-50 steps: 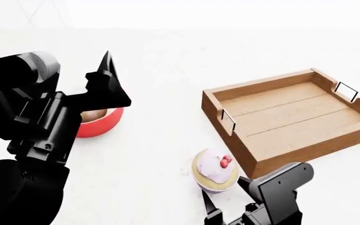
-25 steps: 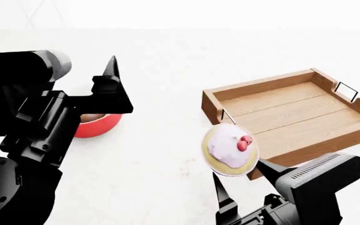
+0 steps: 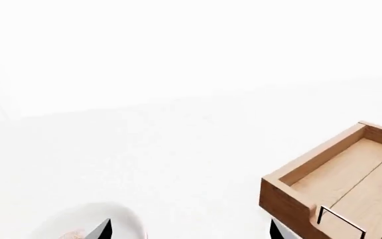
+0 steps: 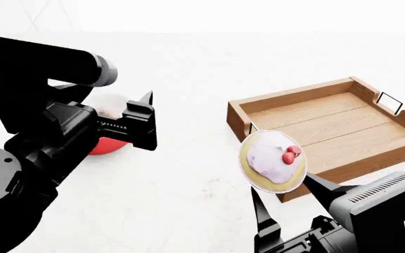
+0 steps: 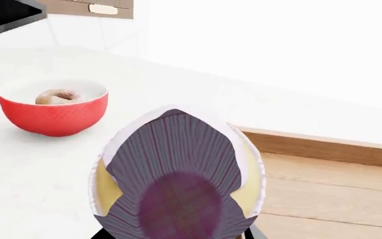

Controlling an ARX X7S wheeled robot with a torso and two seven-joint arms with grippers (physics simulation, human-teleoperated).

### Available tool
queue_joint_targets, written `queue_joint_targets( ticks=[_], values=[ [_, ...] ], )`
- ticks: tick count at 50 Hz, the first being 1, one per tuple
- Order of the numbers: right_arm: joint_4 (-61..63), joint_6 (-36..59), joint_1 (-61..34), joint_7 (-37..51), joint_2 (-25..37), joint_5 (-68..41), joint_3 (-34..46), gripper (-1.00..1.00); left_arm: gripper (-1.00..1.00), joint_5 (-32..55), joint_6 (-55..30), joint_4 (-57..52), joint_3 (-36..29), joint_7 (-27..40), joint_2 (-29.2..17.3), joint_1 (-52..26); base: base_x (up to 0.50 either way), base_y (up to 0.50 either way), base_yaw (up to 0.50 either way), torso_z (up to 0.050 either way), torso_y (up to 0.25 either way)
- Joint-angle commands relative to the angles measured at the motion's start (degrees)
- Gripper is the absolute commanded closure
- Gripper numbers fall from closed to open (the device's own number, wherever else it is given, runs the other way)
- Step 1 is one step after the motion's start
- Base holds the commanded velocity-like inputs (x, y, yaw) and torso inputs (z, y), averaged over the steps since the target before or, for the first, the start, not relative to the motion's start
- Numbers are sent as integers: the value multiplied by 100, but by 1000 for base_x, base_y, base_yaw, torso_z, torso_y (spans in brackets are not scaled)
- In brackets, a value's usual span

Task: Pick up the bowl with donut and place it on the tray. Pick up the cupcake and place it on the tray.

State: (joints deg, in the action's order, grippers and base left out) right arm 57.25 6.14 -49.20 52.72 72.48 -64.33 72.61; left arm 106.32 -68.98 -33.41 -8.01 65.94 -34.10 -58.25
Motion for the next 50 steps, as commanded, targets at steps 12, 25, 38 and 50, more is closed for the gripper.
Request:
queue_joint_targets(
  ticks=[12,25,38,50],
  values=[
    [-34,100,-92,12,-31,46,-60,100,-100,-742,249,893,41,-1107,468,510,0,0,0,0,0],
    [-137,218,-200,-28,-198,-57,-68,100,-100,-325,-449,1758,-714,-402,137,-522,0,0,0,0,0],
    [-191,234,-223,-52,-254,-80,-72,100,-100,207,-966,2400,-1433,-66,80,-1354,0,0,0,0,0],
    [-256,255,-230,-74,-335,-84,-65,100,-100,-195,-1241,2977,-1567,-860,-83,-1389,0,0,0,0,0]
  ],
)
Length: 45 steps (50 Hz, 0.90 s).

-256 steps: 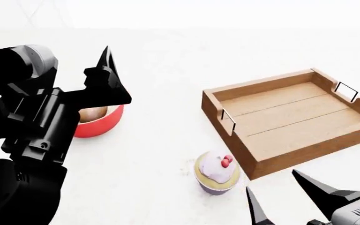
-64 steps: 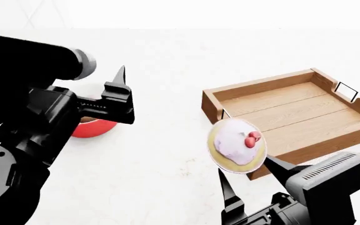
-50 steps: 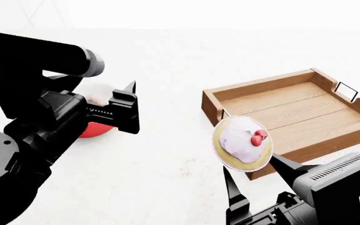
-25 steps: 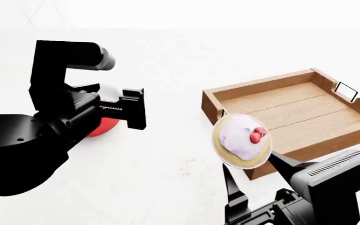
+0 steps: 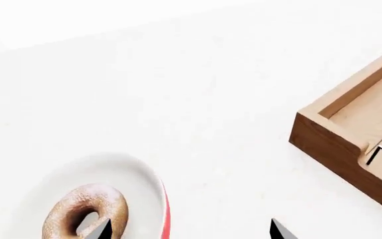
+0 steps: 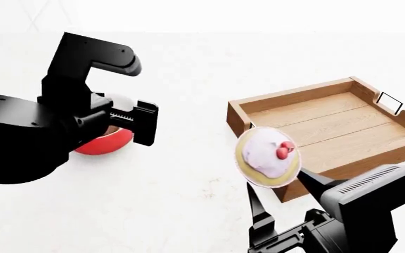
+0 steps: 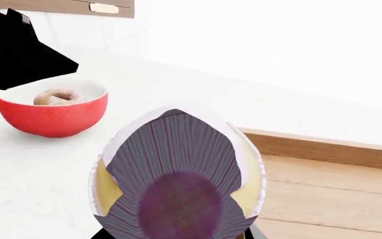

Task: Pick up the bowl with donut and place it on the tray. Pick up the cupcake and place it on the tray.

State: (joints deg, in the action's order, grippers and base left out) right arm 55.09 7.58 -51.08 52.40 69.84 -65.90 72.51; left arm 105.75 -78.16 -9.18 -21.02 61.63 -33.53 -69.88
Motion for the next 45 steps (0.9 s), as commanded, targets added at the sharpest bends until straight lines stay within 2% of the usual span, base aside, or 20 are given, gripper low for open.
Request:
queue_joint_targets(
  ticks=[1,16,27,45],
  values=[
    [-49,113,-44,-46,-77,68,-53,100,-100,-211,-347,604,-285,-505,-151,-244,0,0,0,0,0],
    [-156,75,-49,-150,-121,67,-64,100,-100,-1419,-607,1145,-879,-2118,-119,-610,0,0,0,0,1],
    [-197,-30,50,-195,-98,173,-41,100,-100,-1766,-646,1212,-1263,-2660,-142,-766,0,0,0,0,0],
    [-323,-121,152,-266,-129,246,-11,100,-100,-2880,-170,1639,-2096,-4005,-68,-954,0,0,0,0,0]
  ],
)
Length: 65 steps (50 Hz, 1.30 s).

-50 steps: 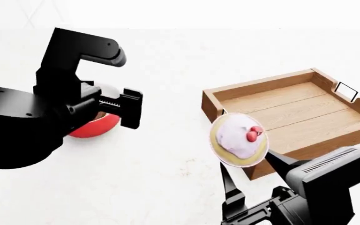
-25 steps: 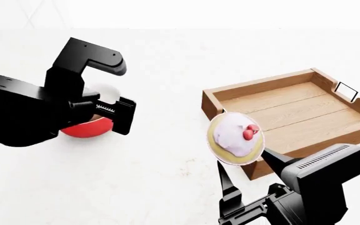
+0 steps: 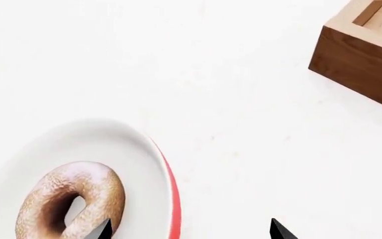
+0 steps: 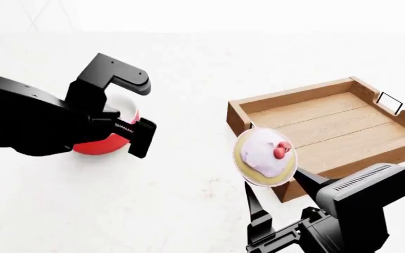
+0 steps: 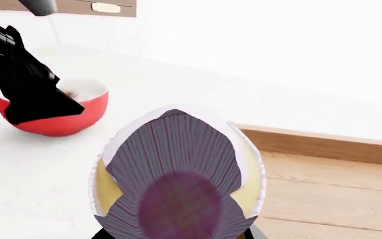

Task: Pick up the bowl with donut and place it on the tray. Pick up the cupcake and place it on the tray.

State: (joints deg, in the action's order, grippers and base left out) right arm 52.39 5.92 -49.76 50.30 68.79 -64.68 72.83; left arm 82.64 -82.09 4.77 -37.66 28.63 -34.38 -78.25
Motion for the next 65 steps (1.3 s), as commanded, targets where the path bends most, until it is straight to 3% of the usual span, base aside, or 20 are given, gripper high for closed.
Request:
queue_joint_targets(
  ticks=[1,10,65],
  values=[
    [-61,51,17,-58,-35,122,-43,100,-100,-603,246,269,-455,-737,16,-122,0,0,0,0,0],
    [-66,38,22,-85,-83,182,-47,100,-100,-898,533,421,-665,-1019,39,-2,0,0,0,0,0],
    [-133,-19,110,-113,-72,242,-53,100,-100,-876,756,574,-927,-1174,-16,342,0,0,0,0,0]
  ],
)
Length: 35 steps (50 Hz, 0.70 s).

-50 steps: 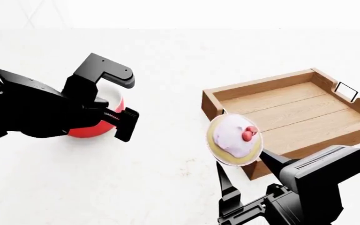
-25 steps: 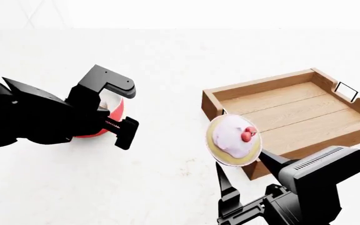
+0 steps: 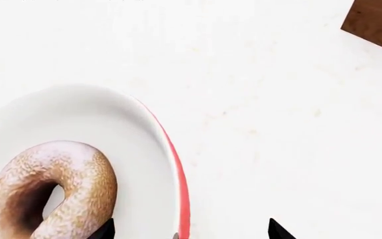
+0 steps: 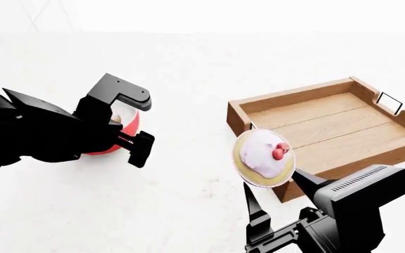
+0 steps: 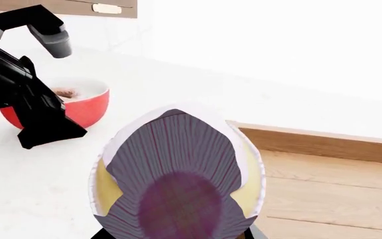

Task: Pick up the bowl with donut and place it on the tray. Pick up the cupcake and place it on the tray.

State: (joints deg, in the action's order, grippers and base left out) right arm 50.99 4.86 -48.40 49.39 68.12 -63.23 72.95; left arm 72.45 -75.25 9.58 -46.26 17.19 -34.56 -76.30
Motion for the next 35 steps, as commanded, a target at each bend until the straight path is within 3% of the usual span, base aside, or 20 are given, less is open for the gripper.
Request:
queue_joint_targets(
  ticks=[1,13,30,31,35],
  values=[
    [2,90,-28,-23,-10,95,-66,100,-100,172,78,100,-50,-46,0,157,0,0,-3,0,0],
    [-13,147,-70,-32,-52,55,-79,100,-100,640,-108,-96,64,-155,-62,230,1,0,-1,0,0],
    [-44,101,-23,-48,-38,86,-80,100,-100,598,-72,-47,-61,-232,-64,263,0,0,-1,0,0],
    [-43,103,-25,-47,-38,82,-82,100,100,584,-67,-49,-74,-238,-67,260,0,0,0,0,0],
    [-52,113,-27,-48,-44,85,-84,100,100,526,-48,-107,-119,-231,-95,253,0,0,-1,0,0]
  ],
)
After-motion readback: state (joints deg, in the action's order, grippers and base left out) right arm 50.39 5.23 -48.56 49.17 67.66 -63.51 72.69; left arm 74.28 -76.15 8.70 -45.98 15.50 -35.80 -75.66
